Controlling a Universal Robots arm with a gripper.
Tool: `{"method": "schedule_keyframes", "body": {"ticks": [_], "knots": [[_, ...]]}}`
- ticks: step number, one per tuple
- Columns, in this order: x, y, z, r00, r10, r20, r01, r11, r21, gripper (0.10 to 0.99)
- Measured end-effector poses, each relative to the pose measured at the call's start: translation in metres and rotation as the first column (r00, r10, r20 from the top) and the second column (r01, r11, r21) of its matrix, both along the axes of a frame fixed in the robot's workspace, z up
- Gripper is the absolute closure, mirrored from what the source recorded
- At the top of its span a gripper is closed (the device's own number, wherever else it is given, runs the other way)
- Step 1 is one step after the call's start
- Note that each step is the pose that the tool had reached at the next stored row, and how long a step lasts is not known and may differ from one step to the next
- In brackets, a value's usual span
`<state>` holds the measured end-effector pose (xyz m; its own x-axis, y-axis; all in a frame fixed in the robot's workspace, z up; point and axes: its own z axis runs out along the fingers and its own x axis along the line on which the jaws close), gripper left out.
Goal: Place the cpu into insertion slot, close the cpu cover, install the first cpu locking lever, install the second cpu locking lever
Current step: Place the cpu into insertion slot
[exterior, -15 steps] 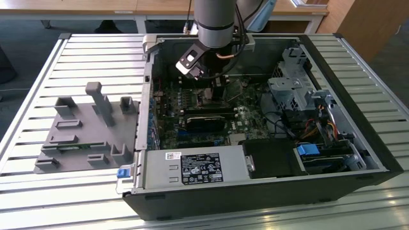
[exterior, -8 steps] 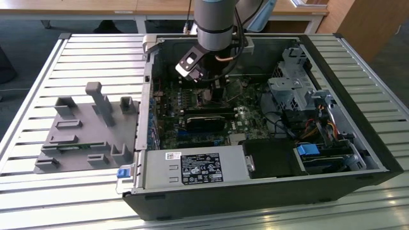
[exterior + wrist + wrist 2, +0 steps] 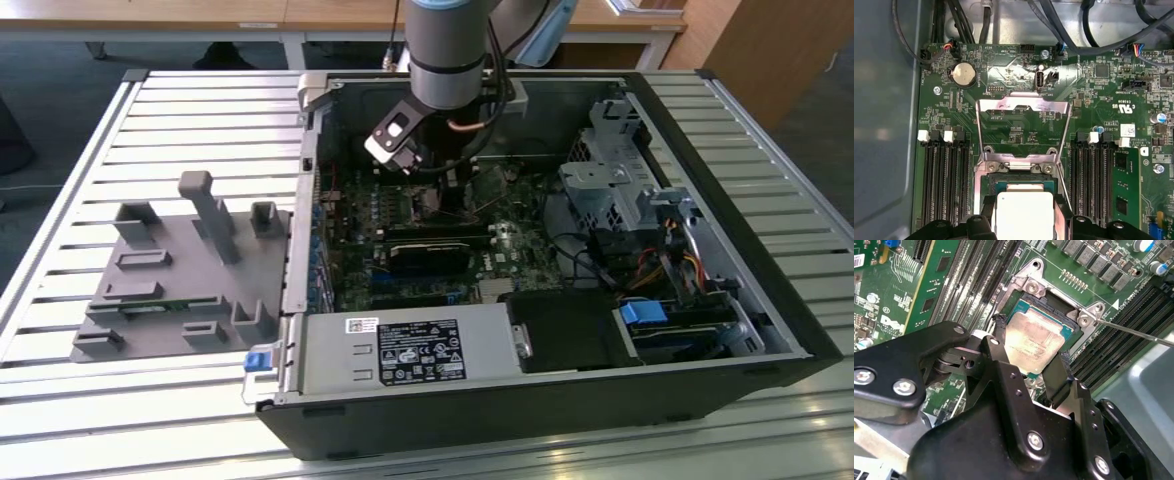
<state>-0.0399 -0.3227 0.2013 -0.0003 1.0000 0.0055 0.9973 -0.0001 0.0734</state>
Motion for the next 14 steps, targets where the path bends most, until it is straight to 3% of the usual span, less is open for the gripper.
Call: {"method": "schedule_keyframes", "body": {"ticks": [8,14], "knots": [[0.0000,0.0028,-0.0044,0.9999,-0.014,-0.0031,0.014,0.9999,0.000,0.545],[0.0011,0.0060,-0.0078,0.9998,-0.017,-0.0087,0.017,0.9998,0.000,0.545]]}}
